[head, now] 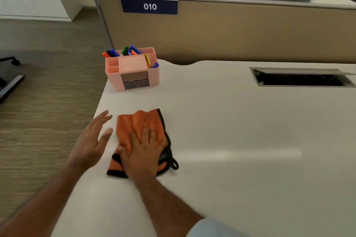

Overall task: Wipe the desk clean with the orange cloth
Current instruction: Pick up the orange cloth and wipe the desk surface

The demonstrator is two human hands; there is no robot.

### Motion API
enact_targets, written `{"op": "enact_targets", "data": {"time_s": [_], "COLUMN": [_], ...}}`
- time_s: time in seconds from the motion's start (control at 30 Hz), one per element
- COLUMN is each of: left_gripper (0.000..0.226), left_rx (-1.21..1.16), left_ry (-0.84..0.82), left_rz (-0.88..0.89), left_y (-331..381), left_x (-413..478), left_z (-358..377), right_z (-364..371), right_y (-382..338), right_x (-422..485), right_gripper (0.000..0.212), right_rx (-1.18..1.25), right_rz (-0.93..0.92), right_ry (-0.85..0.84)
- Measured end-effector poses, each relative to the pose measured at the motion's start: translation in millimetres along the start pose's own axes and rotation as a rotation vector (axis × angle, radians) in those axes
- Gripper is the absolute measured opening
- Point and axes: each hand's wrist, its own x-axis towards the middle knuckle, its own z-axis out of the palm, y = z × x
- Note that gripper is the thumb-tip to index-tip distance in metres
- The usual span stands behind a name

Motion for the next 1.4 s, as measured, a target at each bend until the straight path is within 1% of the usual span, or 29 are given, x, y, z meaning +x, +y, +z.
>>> {"op": "enact_targets", "data": {"time_s": [0.07, 0.13, 0.23, 0.33, 0.47, 0.57, 0.6, 0.67, 0.73, 0.8, 0.87, 0.97, 1.03, 1.13, 1.17, 1.23, 1.3, 1.33, 1.37, 1.4], "left_gripper": [0.036, 0.037, 0.037, 0.036, 0.038, 0.051, 0.05, 0.04, 0.036, 0.036, 0.035, 0.033, 0.032, 0.033, 0.033, 0.034, 0.034, 0.035, 0.035, 0.035], "left_rx": [0.015, 0.04, 0.053, 0.064, 0.044, 0.047, 0.051, 0.047, 0.047, 0.057, 0.064, 0.074, 0.077, 0.086, 0.086, 0.08, 0.066, 0.061, 0.056, 0.051], "left_ry": [-0.007, -0.042, -0.049, -0.048, -0.057, -0.044, -0.05, -0.067, -0.08, -0.094, -0.111, -0.104, -0.087, -0.086, -0.089, -0.086, -0.071, -0.064, -0.057, -0.056], "left_rz": [0.01, 0.016, 0.001, 0.014, 0.024, 0.003, 0.003, 0.012, 0.005, -0.012, -0.018, -0.052, -0.065, -0.064, -0.07, -0.081, -0.073, -0.069, -0.063, -0.056], "left_y": [6, 11, 17, 22, 28, 34, 38, 45, 50, 50, 48, 48, 50, 53, 54, 57, 62, 64, 68, 71], "left_x": [2, 5, 6, 4, 1, -3, -5, -10, -16, -22, -27, -36, -43, -49, -50, -51, -50, -50, -49, -48], "left_z": [-3, -4, -2, 4, 14, 21, 23, 25, 26, 26, 27, 24, 22, 20, 20, 18, 17, 16, 16, 16], "right_z": [10, 17, 12, 1, -29, -70, -83, -108, -128, -148, -159, -151, -138, -107, -97, -75, -56, -48, -37, -25], "right_y": [-34, -47, -34, 2, 87, 173, 208, 273, 327, 357, 364, 345, 314, 241, 211, 153, 86, 58, 35, 25], "right_x": [-29, -45, -44, -35, -29, -32, -34, -39, -53, -70, -83, -85, -86, -96, -100, -116, -143, -157, -163, -174], "right_gripper": [0.054, 0.053, 0.045, 0.04, 0.037, 0.037, 0.037, 0.041, 0.045, 0.046, 0.047, 0.052, 0.051, 0.045, 0.044, 0.05, 0.051, 0.05, 0.052, 0.054], "right_rx": [0.057, 0.055, 0.121, 0.066, -0.018, -0.1, -0.128, -0.206, -0.271, -0.274, -0.258, -0.25, -0.236, -0.223, -0.18, -0.111, -0.118, -0.097, 0.011, 0.098], "right_rz": [-0.114, -0.21, -0.268, -0.312, -0.18, -0.014, 0.044, 0.148, 0.255, 0.387, 0.479, 0.525, 0.52, 0.366, 0.311, 0.153, -0.051, -0.095, -0.068, -0.08], "right_ry": [-0.071, -0.118, -0.122, -0.114, 0.018, 0.089, 0.108, 0.124, 0.132, 0.195, 0.221, 0.241, 0.256, 0.286, 0.277, 0.271, 0.175, 0.093, -0.019, -0.212]}}
